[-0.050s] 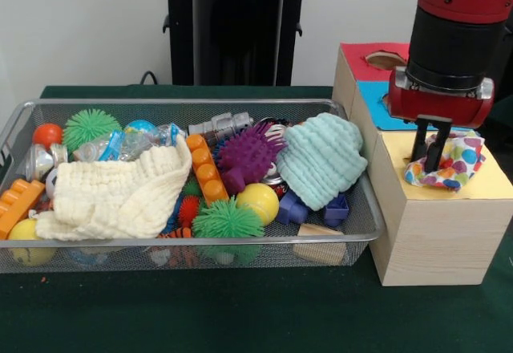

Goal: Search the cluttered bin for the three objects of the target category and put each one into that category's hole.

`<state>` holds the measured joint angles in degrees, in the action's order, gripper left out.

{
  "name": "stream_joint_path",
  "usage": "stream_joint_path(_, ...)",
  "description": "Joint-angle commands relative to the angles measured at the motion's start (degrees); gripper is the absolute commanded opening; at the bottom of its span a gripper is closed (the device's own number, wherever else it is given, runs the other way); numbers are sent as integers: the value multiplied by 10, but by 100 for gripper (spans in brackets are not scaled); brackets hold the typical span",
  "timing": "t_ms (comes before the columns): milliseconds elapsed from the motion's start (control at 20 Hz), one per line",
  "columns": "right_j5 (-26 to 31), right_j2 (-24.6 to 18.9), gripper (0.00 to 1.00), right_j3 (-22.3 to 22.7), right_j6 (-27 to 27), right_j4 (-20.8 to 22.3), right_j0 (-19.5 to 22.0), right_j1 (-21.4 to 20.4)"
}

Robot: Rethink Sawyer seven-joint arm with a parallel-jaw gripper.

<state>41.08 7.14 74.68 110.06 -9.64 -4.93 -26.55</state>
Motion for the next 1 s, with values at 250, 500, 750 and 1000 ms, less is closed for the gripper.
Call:
stream_joint_path(250, 6, -61, 0, 32, 58, -10, 18, 33)
stream_joint_path(500, -35, -56, 0, 48, 50, 5, 30, 50)
stream_joint_path(750, -62, -75, 0, 48, 16, 16, 63, 74)
stream_joint_path(1000, -27, -78, 0, 48, 42, 6, 50, 60)
